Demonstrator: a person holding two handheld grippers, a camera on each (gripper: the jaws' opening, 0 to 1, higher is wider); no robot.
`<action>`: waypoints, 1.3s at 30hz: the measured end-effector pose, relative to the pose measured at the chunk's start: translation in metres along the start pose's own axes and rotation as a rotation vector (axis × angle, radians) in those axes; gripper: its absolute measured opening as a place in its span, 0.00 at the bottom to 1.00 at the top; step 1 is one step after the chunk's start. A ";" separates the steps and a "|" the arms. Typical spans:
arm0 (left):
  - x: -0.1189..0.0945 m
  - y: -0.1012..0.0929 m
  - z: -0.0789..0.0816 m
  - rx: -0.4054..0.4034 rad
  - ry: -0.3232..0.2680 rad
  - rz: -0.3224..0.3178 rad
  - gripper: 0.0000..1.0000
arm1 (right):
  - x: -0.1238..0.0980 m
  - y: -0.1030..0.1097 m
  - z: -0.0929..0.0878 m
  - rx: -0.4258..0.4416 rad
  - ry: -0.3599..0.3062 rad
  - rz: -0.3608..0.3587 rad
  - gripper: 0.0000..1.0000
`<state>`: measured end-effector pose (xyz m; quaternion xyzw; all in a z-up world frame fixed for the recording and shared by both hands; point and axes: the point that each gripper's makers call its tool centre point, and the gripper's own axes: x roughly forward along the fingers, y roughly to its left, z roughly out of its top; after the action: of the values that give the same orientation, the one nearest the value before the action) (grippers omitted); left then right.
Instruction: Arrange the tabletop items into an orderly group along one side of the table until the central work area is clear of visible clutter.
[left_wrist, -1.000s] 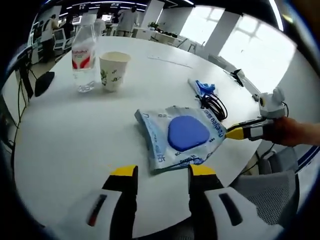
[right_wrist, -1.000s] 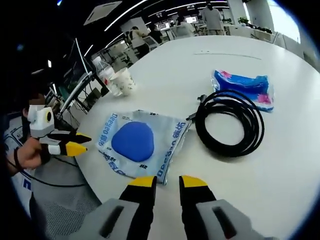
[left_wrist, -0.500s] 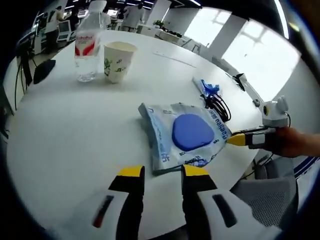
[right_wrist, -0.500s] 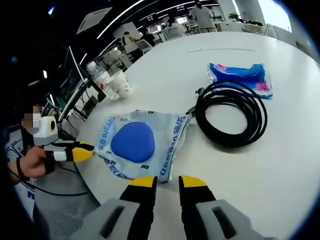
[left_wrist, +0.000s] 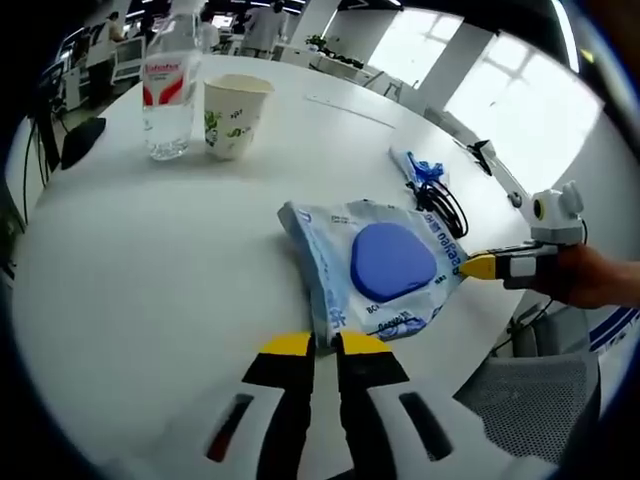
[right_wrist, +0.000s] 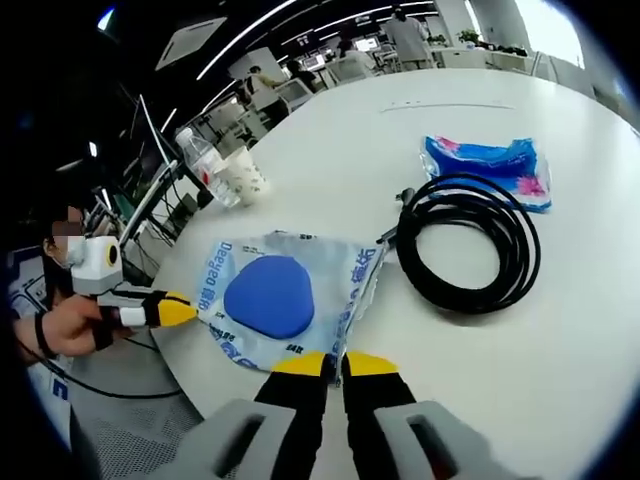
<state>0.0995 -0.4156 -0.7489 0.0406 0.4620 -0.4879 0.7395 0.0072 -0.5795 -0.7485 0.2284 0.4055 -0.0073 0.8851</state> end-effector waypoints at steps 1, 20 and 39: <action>-0.001 -0.002 0.002 0.006 -0.002 0.000 0.03 | -0.001 0.002 0.002 -0.011 -0.001 -0.002 0.01; 0.002 -0.005 0.059 -0.024 -0.129 -0.013 0.00 | -0.006 -0.002 0.049 -0.040 -0.087 0.006 0.00; 0.037 0.015 0.109 -0.141 -0.214 0.013 0.00 | 0.018 -0.028 0.108 -0.108 -0.113 -0.022 0.00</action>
<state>0.1847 -0.4890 -0.7189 -0.0609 0.4135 -0.4511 0.7885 0.0903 -0.6460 -0.7114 0.1751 0.3572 -0.0082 0.9174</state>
